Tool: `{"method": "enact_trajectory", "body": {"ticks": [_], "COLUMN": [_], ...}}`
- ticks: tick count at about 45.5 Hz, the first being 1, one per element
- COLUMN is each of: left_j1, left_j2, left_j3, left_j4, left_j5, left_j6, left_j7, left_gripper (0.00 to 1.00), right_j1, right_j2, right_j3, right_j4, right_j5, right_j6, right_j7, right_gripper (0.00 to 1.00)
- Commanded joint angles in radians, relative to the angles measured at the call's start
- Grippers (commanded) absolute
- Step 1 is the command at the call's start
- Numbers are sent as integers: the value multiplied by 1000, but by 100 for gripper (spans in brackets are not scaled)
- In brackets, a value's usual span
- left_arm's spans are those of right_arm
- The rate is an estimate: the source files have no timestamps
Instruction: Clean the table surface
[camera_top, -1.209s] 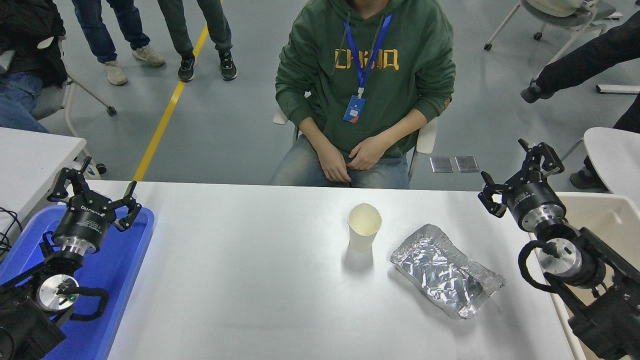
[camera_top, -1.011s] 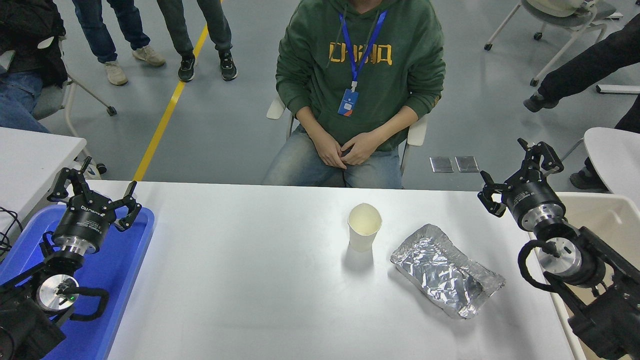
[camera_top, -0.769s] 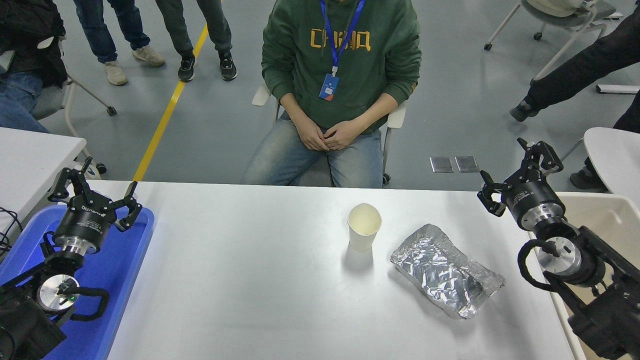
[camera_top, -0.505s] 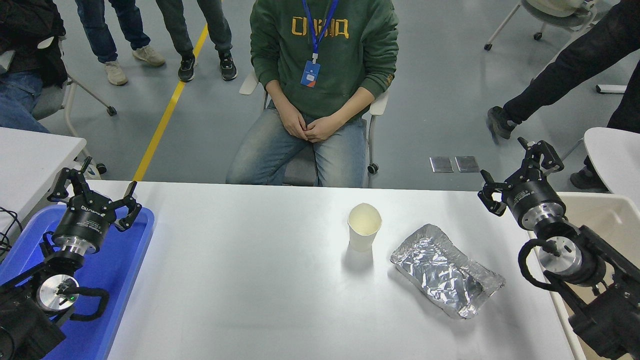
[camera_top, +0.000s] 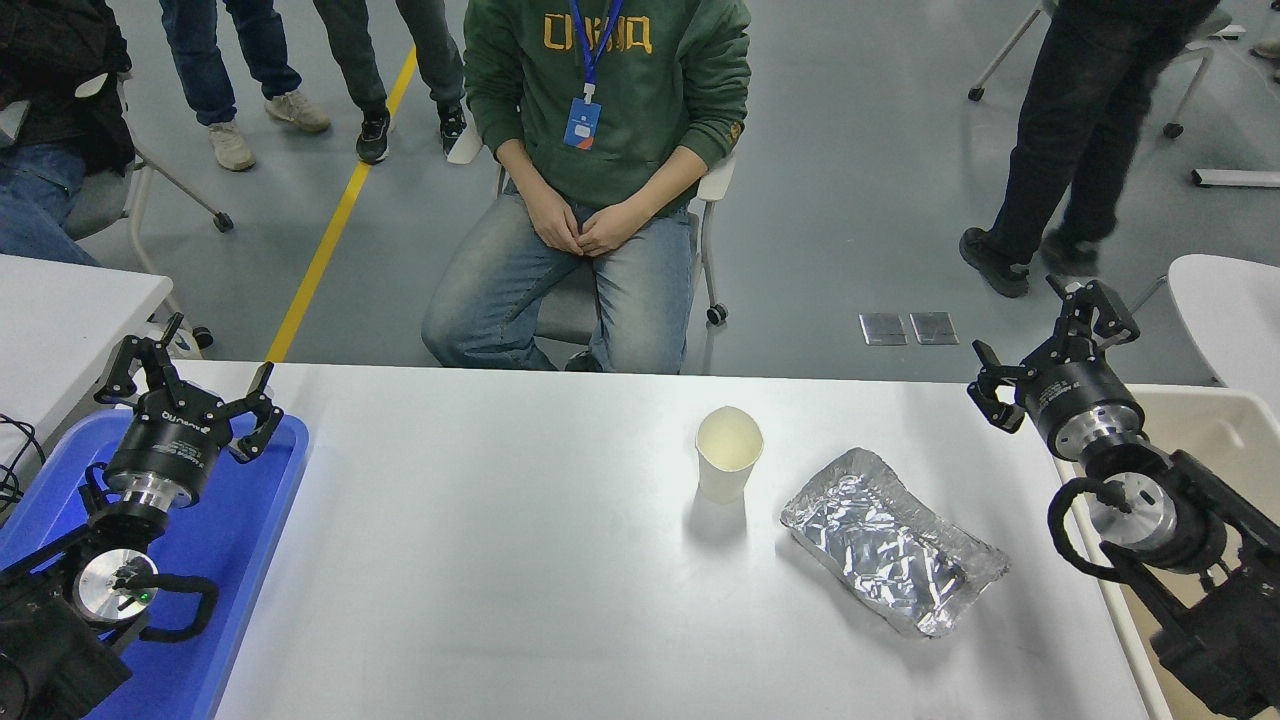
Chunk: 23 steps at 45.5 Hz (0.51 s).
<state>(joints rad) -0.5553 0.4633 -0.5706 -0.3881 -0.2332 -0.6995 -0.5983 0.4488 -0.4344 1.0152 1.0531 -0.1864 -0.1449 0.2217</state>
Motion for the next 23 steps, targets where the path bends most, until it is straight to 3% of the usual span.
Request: {"method": "enact_trajectory", "body": {"ticks": [1, 23], "left_j1": [0, 0], "left_j2": [0, 0], "left_j3": [-2, -2], "left_j4": [0, 0], "left_j5": [0, 0], "left_j6": [0, 0], "left_j7": [2, 2], "left_gripper": [100, 100], "right_j1": [11, 42], "right_j2": [-18, -56], "right_j3": [-10, -73], "right_j4": [-11, -61], "right_j5": [-13, -33], "right_j6": [13, 13], "right_j7": [2, 4], "right_gripper": [100, 100]}}
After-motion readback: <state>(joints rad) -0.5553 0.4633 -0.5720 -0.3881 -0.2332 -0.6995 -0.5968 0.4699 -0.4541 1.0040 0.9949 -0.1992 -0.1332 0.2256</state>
